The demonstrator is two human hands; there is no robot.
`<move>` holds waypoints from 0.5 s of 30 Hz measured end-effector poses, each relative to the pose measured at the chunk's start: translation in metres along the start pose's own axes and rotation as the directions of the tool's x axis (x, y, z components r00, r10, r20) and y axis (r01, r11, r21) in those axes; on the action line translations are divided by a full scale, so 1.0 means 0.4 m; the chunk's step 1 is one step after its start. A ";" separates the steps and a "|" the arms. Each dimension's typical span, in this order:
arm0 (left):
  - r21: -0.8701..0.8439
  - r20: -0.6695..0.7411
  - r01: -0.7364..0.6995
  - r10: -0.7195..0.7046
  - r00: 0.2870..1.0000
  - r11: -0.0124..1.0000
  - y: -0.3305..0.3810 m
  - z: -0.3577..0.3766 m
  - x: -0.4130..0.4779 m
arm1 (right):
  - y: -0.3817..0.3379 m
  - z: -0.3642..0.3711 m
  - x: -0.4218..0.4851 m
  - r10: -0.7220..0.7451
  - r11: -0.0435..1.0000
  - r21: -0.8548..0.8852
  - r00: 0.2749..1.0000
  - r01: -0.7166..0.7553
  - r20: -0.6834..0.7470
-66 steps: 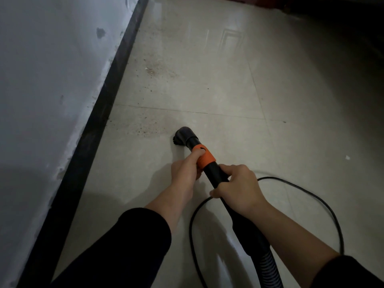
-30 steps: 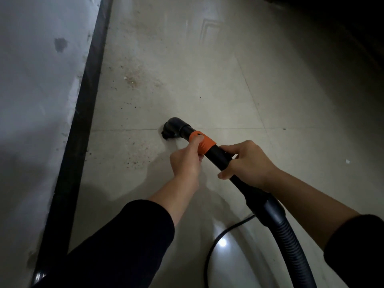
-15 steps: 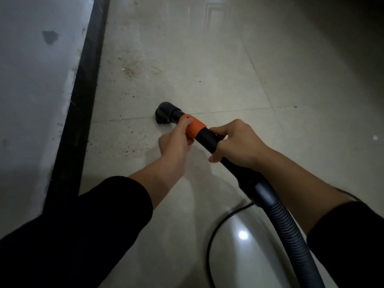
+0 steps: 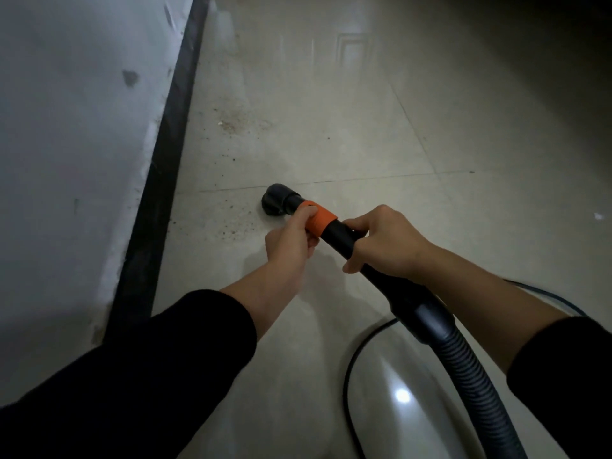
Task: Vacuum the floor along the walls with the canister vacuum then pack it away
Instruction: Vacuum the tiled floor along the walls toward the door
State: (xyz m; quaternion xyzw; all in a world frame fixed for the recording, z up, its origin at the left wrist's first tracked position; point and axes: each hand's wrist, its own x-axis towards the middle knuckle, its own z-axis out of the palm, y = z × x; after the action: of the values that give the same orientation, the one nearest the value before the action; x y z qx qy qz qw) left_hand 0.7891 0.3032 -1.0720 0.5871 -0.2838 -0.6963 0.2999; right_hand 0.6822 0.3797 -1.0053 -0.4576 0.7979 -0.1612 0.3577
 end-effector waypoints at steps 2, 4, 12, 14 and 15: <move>0.006 0.007 0.005 -0.005 1.000 1.000 -0.013 0.005 -0.015 | 0.010 -0.004 -0.017 0.015 1.000 0.007 1.000 -0.015 0.002; 0.008 0.011 0.011 -0.012 1.000 1.000 -0.025 0.010 -0.031 | 0.018 -0.005 -0.035 0.027 0.999 0.019 1.000 -0.027 -0.001; 0.001 -0.001 0.007 -0.007 1.000 1.000 -0.040 -0.005 -0.060 | 0.022 0.001 -0.069 0.026 0.999 0.027 1.000 -0.026 0.004; 0.001 -0.021 0.011 -0.011 1.000 1.000 -0.039 -0.014 -0.065 | 0.016 0.006 -0.071 0.016 1.000 0.025 1.000 -0.017 0.015; 0.001 -0.033 0.011 -0.011 0.999 1.000 -0.038 -0.019 -0.067 | 0.013 0.011 -0.072 0.011 1.000 0.028 1.000 -0.012 0.020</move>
State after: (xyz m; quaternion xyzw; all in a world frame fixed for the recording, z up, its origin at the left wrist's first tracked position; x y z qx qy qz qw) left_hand 0.7990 0.3329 -1.0673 0.6002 -0.2762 -0.6879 0.3005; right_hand 0.6913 0.4073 -0.9991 -0.4495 0.7947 -0.1657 0.3728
